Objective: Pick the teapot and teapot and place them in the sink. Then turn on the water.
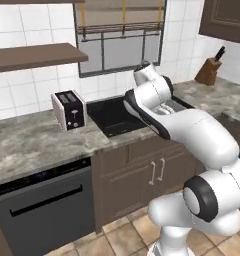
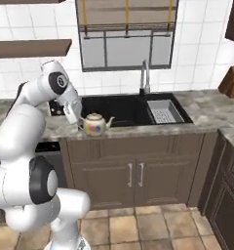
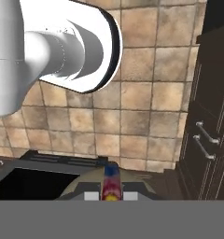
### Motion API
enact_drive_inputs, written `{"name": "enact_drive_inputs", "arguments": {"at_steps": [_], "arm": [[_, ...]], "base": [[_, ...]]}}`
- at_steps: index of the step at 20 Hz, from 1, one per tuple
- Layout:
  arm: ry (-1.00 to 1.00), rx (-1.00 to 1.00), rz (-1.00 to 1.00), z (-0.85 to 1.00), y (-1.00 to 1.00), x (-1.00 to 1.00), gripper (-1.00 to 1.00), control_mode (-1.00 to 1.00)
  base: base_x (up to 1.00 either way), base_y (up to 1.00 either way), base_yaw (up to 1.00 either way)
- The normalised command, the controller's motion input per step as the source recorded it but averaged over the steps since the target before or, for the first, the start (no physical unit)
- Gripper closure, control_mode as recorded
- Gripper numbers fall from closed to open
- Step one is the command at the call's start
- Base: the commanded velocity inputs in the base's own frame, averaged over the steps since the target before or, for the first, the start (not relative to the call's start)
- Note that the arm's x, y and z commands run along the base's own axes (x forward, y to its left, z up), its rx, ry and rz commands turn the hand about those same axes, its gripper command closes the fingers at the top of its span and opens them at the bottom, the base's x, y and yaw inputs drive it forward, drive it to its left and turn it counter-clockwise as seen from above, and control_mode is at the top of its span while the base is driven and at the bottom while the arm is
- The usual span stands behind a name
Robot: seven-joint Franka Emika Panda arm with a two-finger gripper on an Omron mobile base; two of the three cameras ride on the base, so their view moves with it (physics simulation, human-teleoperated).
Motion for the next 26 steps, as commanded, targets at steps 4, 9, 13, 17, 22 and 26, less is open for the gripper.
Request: {"name": "enact_drive_inputs", "arguments": {"at_steps": [4,9,13,17,22,26], "arm": [[0.0,0.0,0.0,0.0,0.0,0.0,1.0,1.0],[0.0,0.0,0.0,0.0,0.0,0.0,1.0,1.0],[0.0,0.0,0.0,0.0,0.0,0.0,1.0,1.0],[0.0,0.0,0.0,0.0,0.0,0.0,1.0,1.0],[0.0,0.0,0.0,0.0,0.0,0.0,1.0,1.0],[0.0,0.0,0.0,0.0,0.0,0.0,1.0,1.0]], "base": [[0.73,-0.33,0.59],[0.66,-0.58,0.29],[0.54,-0.46,0.14],[0.29,-0.12,0.06],[0.3,0.0,0.06],[0.37,0.0,0.02]]}}
